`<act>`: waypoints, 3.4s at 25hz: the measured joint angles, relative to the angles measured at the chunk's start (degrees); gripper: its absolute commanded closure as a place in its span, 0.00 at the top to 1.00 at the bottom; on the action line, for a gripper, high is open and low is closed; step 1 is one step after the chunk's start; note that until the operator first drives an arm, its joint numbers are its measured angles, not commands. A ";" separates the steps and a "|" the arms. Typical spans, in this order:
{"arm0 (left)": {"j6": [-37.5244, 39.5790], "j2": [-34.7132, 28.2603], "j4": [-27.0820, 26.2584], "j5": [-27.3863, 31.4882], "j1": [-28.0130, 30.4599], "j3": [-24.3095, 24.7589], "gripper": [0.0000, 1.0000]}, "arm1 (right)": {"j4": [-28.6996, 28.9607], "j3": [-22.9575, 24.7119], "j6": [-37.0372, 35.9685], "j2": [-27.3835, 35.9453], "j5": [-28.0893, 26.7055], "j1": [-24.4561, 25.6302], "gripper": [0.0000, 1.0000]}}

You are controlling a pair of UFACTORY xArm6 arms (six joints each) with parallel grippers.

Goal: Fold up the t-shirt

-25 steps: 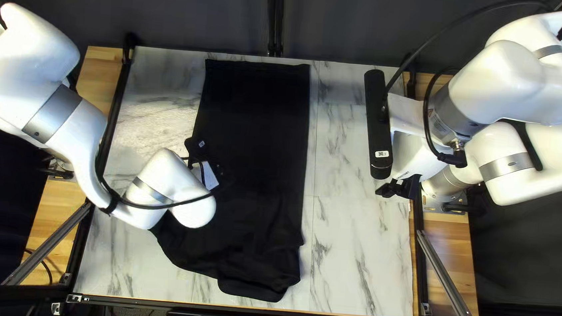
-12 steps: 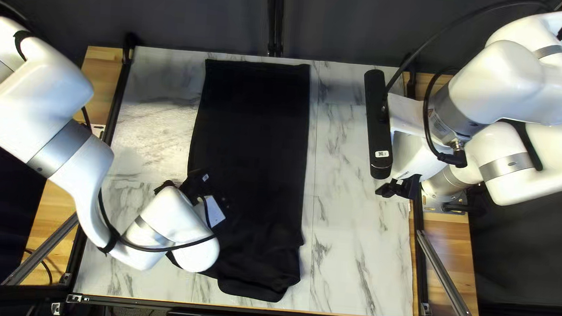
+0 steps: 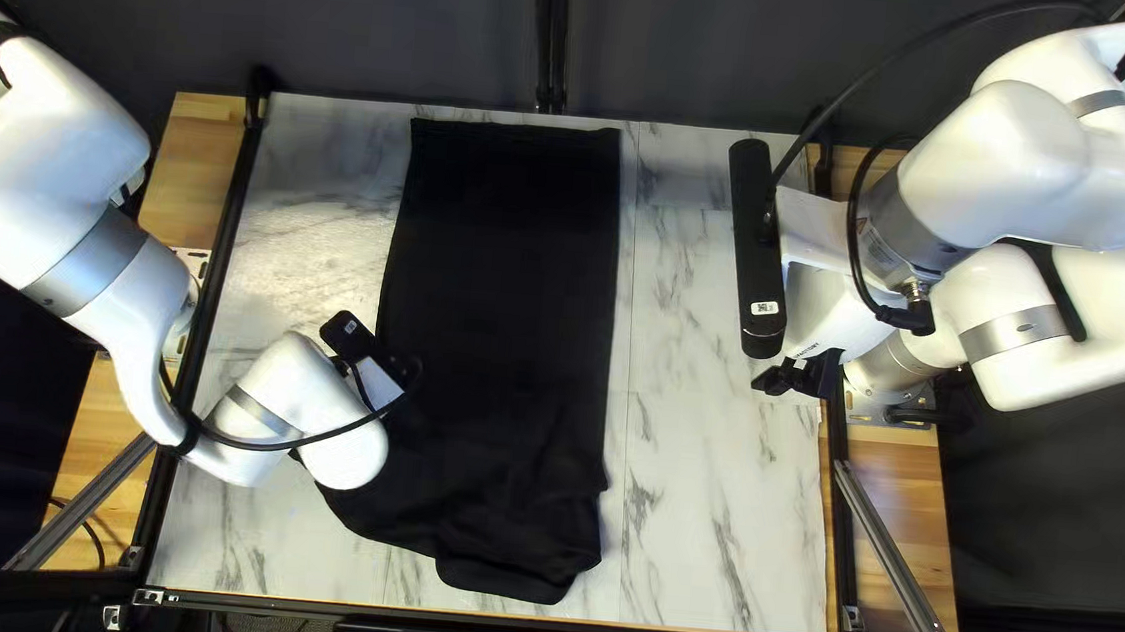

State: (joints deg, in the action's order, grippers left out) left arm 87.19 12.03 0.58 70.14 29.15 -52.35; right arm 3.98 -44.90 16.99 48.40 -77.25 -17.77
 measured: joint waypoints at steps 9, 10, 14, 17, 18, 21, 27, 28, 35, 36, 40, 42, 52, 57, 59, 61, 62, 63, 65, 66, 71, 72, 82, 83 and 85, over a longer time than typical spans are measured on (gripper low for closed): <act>2.72 1.08 -0.85 -3.04 -1.05 1.53 1.00 | 0.00 0.00 0.00 0.00 0.00 0.00 1.00; 3.16 1.26 -1.17 -3.48 -1.04 1.70 1.00 | 0.00 0.00 0.00 0.00 0.00 0.00 1.00; 5.14 1.51 -2.33 -4.48 -0.66 2.24 0.00 | 0.00 0.00 0.00 0.00 0.00 0.00 1.00; 6.00 1.34 -2.87 -4.77 -0.54 2.56 0.00 | 0.00 0.00 0.00 0.00 0.00 0.00 1.00; 6.08 1.26 -3.00 -4.82 -0.55 2.62 0.00 | 0.00 0.00 0.00 0.00 0.00 0.00 1.00; 6.03 0.79 -3.28 -5.04 -0.69 2.94 0.00 | 0.00 0.00 0.00 0.00 0.00 0.00 1.00; 5.91 -0.87 -2.90 -3.88 -0.70 2.56 0.00 | 0.00 0.00 0.00 0.00 0.00 0.00 1.00; 5.95 -1.16 -2.74 -3.43 -0.64 2.32 0.00 | 0.00 0.00 0.00 0.00 0.00 0.00 1.00; 4.94 -3.95 0.50 5.21 -0.43 -3.37 0.00 | 0.00 0.00 0.00 0.00 0.00 0.00 1.00; 4.56 -4.10 1.08 6.63 -0.39 -4.65 0.00 | 0.00 0.00 0.00 0.00 0.00 0.00 1.00; 3.03 -3.82 3.12 10.89 0.02 -9.50 0.00 | 0.00 0.00 0.00 0.00 0.00 0.00 1.00; 2.15 -2.96 3.92 12.11 0.33 -12.00 0.00 | 0.00 0.00 0.00 0.00 0.00 0.00 1.00; -3.56 0.14 5.93 11.17 1.78 -19.85 0.00 | 0.00 0.00 0.00 0.00 0.00 0.00 1.00; -6.69 1.76 6.66 9.48 2.12 -22.48 0.00 | 0.00 0.00 0.00 0.00 0.00 0.00 1.00; -8.20 1.89 6.83 8.21 1.37 -22.16 0.00 | 0.00 0.00 0.00 0.00 0.00 0.00 1.00; -9.76 1.87 6.96 6.76 0.36 -21.43 0.00 | 0.00 0.00 0.00 0.00 0.00 0.00 1.00; -10.51 1.88 7.00 6.08 -0.14 -21.18 0.00 | 0.00 0.00 0.00 0.00 0.00 0.00 1.00; -11.27 1.96 7.06 5.43 -0.65 -21.03 0.00 | 0.00 0.00 0.00 0.00 0.00 0.00 1.00; -12.79 2.29 7.30 4.27 -1.75 -20.94 0.00 | 0.00 0.00 0.00 0.00 0.00 0.00 1.00; -13.52 2.45 7.43 3.84 -2.26 -21.06 0.00 | 0.00 0.00 0.00 0.00 0.00 0.00 1.00; -16.19 4.38 8.07 3.52 -3.26 -24.36 0.00 | 0.00 0.00 0.00 0.00 0.00 0.00 1.00; -16.64 5.14 8.19 3.70 -3.27 -25.53 0.00 | 0.00 0.00 0.00 0.00 0.00 0.00 1.00; -22.09 13.08 8.76 4.76 -4.41 -36.81 0.00 | 0.00 0.00 0.00 0.00 0.00 0.00 1.00; -22.74 14.09 8.76 4.77 -4.59 -38.14 0.00 | 0.00 0.00 0.00 0.00 0.00 0.00 1.00; -23.96 15.70 8.67 4.42 -5.00 -39.93 0.00 | 0.00 0.00 0.00 0.00 0.00 0.00 1.00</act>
State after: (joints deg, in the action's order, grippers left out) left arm 63.23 27.73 9.25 74.56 24.15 -92.29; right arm 3.98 -44.90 16.99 48.40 -77.25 -17.77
